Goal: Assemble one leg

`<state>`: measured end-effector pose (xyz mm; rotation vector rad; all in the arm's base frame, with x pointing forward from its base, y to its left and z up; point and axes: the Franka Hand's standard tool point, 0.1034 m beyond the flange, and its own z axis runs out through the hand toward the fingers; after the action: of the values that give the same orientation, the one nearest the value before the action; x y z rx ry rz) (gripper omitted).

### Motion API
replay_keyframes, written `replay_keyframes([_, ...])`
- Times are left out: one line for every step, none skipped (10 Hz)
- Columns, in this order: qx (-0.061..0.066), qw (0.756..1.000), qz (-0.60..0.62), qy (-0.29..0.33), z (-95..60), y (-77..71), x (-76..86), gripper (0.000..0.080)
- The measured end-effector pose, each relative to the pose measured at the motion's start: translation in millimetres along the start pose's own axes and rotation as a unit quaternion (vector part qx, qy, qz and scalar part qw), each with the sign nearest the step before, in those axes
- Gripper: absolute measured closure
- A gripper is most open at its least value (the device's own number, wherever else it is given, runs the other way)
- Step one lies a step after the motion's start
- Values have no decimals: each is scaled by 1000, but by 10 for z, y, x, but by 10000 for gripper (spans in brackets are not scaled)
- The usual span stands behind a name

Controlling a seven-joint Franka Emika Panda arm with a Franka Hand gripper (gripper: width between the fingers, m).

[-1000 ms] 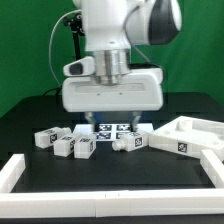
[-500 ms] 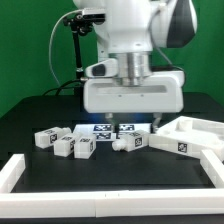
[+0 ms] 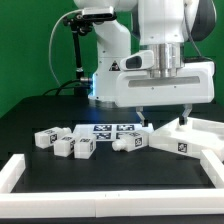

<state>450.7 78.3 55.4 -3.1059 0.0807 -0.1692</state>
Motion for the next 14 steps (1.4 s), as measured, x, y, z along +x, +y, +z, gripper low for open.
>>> replay_keyframes([0, 1000, 0, 0, 0, -2, -1, 150])
replay_keyframes([0, 1000, 9, -1, 0, -3, -16, 150])
replay_keyframes([1, 997, 77, -12, -10, -30, -135, 150])
replay_keyframes([3, 992, 125, -28, -39, -128, -243, 150])
replay_keyframes([3, 987, 159, -37, -32, -184, -305, 150])
replay_keyframes([3, 981, 188, -41, 25, -123, -348, 150])
replay_keyframes([2, 978, 207, -27, 68, -49, -330, 150])
replay_keyframes([2, 979, 204, -13, 64, -48, -291, 150])
replay_keyframes([2, 979, 204, -14, 64, -53, -294, 150])
replay_keyframes([2, 979, 204, -14, 64, -52, -293, 150])
replay_keyframes([2, 976, 218, -15, 72, -58, -320, 150])
replay_keyframes([0, 967, 254, -26, 119, -85, -490, 150])
replay_keyframes([-2, 963, 265, -38, 163, -110, -652, 150])
replay_keyframes([-6, 962, 271, -44, 200, -117, -770, 150])
